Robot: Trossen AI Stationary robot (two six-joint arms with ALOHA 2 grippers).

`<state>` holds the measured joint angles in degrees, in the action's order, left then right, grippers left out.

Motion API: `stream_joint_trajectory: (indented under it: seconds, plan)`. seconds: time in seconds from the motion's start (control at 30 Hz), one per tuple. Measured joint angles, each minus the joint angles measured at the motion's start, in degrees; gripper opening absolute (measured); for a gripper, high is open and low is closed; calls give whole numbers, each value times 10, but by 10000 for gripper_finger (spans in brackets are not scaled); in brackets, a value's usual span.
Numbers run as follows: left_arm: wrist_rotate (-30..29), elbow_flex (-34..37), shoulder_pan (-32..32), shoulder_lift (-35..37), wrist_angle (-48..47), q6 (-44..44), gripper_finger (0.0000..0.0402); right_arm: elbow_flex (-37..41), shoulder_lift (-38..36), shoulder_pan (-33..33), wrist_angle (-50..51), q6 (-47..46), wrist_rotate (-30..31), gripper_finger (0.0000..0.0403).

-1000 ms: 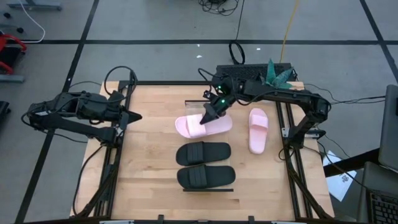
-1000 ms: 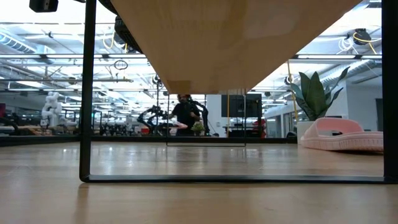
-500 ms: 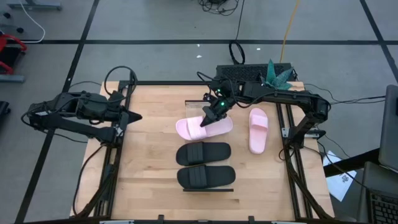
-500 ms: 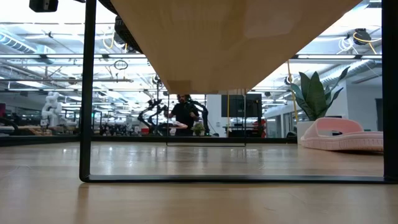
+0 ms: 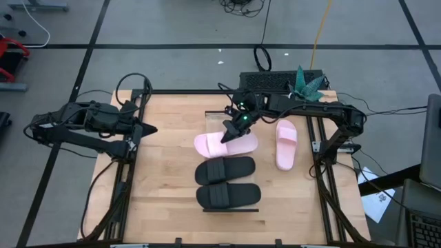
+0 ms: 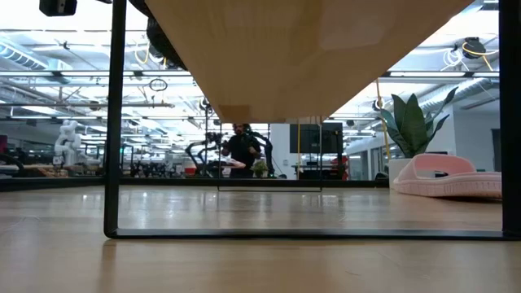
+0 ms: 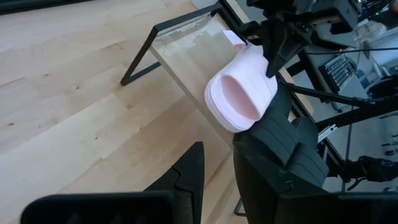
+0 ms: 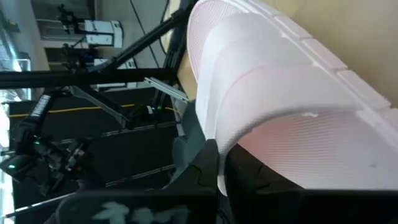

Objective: Pick and place slides into the shelf
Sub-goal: Put the left pink slides on the shelf

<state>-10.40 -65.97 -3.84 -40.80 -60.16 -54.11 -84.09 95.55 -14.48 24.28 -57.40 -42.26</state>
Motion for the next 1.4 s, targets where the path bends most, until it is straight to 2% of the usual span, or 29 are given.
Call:
stream_joint_trajectory:
  seconds: [0.47, 1.4]
  plan:
    - [7, 0, 0, 0, 0, 0, 83, 0, 0, 7, 28, -5, -10, 0]
    - [14, 0, 0, 0, 0, 11, 83, 0, -1, 10, 5, -108, -57, 0]
